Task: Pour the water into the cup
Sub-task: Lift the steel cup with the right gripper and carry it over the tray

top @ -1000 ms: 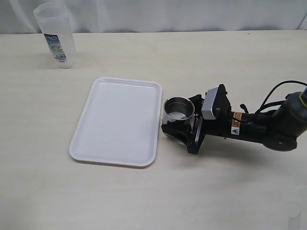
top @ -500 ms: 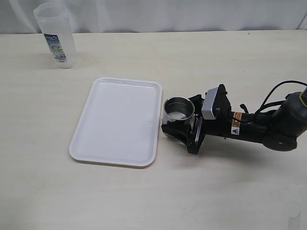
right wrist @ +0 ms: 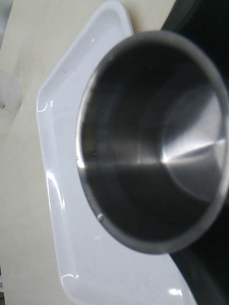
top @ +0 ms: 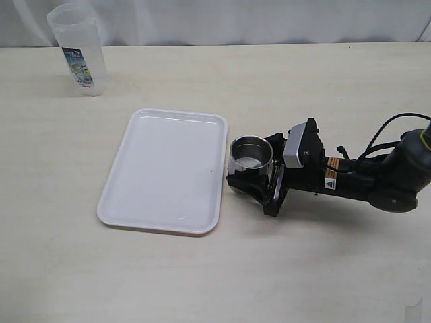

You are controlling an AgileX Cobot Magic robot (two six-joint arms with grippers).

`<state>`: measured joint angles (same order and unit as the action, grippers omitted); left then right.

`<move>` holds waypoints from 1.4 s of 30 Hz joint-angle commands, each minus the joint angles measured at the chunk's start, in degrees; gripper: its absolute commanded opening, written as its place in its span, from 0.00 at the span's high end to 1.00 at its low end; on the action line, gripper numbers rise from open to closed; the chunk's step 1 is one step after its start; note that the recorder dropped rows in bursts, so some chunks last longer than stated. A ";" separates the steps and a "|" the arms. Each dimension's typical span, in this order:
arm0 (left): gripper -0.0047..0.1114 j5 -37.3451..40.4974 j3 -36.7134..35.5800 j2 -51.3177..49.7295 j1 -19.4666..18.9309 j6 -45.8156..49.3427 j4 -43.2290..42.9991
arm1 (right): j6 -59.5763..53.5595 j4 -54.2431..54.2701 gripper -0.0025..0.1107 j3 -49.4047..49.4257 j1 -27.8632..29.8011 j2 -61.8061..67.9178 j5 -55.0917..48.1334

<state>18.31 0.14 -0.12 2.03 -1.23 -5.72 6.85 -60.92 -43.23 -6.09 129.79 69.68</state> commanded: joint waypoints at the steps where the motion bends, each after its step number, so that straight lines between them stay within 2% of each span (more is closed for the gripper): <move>1: 0.96 -0.35 -0.14 0.12 0.02 -0.16 0.27 | -0.04 -0.06 0.94 -0.07 -0.05 0.07 0.28; 27: 0.96 -0.21 -0.14 0.12 0.02 -0.16 0.43 | 6.11 5.04 0.94 -0.32 -0.05 -7.65 0.28; 35: 0.96 -0.21 -0.14 0.12 0.02 -0.16 0.43 | 16.41 4.53 0.94 -7.80 -0.05 -7.68 0.28; 42: 0.96 -0.21 -0.14 0.12 0.02 -0.16 0.31 | 19.96 3.10 0.94 -11.47 -0.40 -7.68 -0.91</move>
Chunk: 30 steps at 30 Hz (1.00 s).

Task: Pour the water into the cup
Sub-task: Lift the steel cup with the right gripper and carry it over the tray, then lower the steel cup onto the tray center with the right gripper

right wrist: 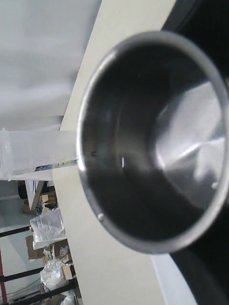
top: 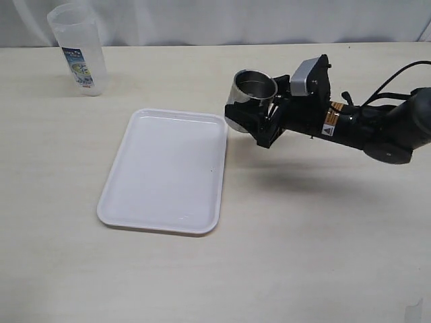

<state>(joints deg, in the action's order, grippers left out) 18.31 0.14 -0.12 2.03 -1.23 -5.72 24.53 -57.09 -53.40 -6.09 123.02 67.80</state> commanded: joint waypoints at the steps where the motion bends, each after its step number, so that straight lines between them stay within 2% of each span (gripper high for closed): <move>1: 0.96 -0.21 -0.14 0.12 0.02 -0.16 0.13 | 2.27 -0.57 0.94 -1.56 -0.86 -0.92 -0.31; 4: 0.96 -0.21 -0.14 0.12 0.02 -0.16 0.26 | 2.27 -0.57 0.94 -3.87 -4.99 -0.92 -6.13; 10: 0.96 -0.21 -0.14 0.12 0.02 -0.16 0.26 | 5.25 -0.57 0.94 -8.90 -10.48 -0.92 -7.44; 15: 0.96 -0.21 -0.14 0.12 0.02 -0.16 0.26 | 5.25 -0.35 0.94 -12.90 -15.80 0.26 -12.88; 30: 0.96 0.18 -0.14 0.12 0.02 -0.16 0.38 | 5.25 1.12 0.94 -21.56 -17.34 13.67 -12.34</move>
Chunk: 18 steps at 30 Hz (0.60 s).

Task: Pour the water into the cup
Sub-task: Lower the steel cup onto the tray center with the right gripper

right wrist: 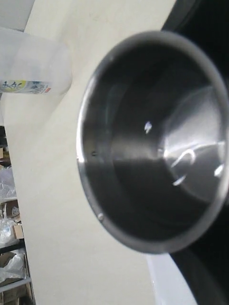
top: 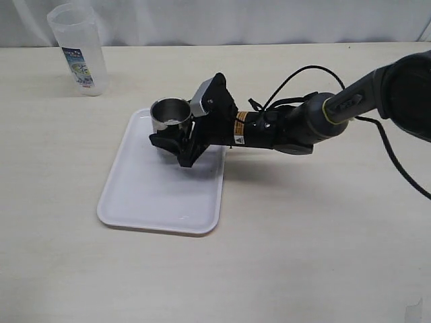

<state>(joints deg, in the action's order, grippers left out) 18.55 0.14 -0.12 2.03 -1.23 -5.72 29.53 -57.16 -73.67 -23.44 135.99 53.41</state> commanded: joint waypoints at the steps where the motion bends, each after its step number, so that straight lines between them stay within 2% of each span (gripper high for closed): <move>1: 0.96 -0.06 -0.14 0.12 0.02 -0.16 0.38 | 0.25 1.19 0.94 -1.55 0.02 0.95 2.04; 6: 0.96 -0.06 -0.14 0.12 0.02 -0.16 0.38 | 0.11 1.05 0.93 -1.58 0.02 1.18 2.16; 8: 0.96 -0.06 -0.14 0.12 0.02 -0.16 0.38 | 0.01 1.05 0.89 -1.58 0.02 1.18 2.05; 11: 0.96 -0.06 -0.14 0.12 0.02 -0.16 0.38 | -0.32 1.05 0.76 -1.58 0.02 1.18 1.92; 18: 0.96 -0.06 -0.14 0.12 0.02 -0.16 0.38 | -0.32 1.05 0.30 -1.58 0.02 1.18 1.41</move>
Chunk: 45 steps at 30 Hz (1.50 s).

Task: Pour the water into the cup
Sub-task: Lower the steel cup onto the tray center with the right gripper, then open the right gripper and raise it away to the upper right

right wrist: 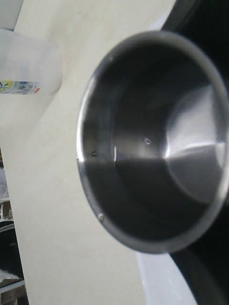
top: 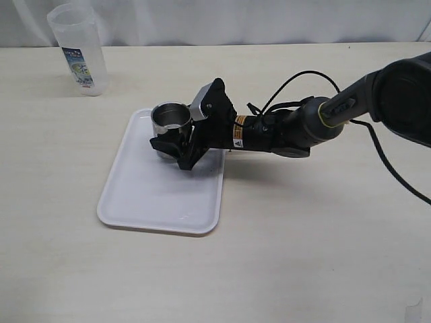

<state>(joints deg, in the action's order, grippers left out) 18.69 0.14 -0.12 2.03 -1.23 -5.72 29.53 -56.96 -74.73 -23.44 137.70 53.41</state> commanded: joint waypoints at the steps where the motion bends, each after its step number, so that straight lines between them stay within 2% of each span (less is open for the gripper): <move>1: 0.96 -0.21 -0.14 0.12 0.02 -0.16 0.38 | -0.32 0.85 0.26 -0.51 0.02 -0.53 1.27; 4: 0.96 -0.21 -0.14 0.12 0.02 -0.16 0.27 | -0.32 0.85 0.22 -0.51 0.02 -0.53 1.27; 14: 0.96 -0.21 -0.14 0.12 0.02 -0.16 0.27 | 0.64 1.40 0.21 -0.51 0.02 -0.53 1.10; 21: 0.96 -0.21 -0.14 0.12 0.02 -0.16 0.27 | 0.49 1.69 0.01 -0.51 0.02 -0.53 0.56; 31: 0.96 -0.21 -0.14 0.12 0.02 -0.16 0.27 | -0.47 1.69 0.01 -0.51 0.02 -2.30 0.68; 45: 0.96 -0.11 -0.14 0.12 0.02 -0.16 0.27 | 0.27 -1.23 0.01 -0.51 0.02 -13.95 0.68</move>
<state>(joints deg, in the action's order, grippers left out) 18.80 0.14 -0.12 2.03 -1.23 -5.72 29.50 -56.26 -75.08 -23.44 126.49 53.59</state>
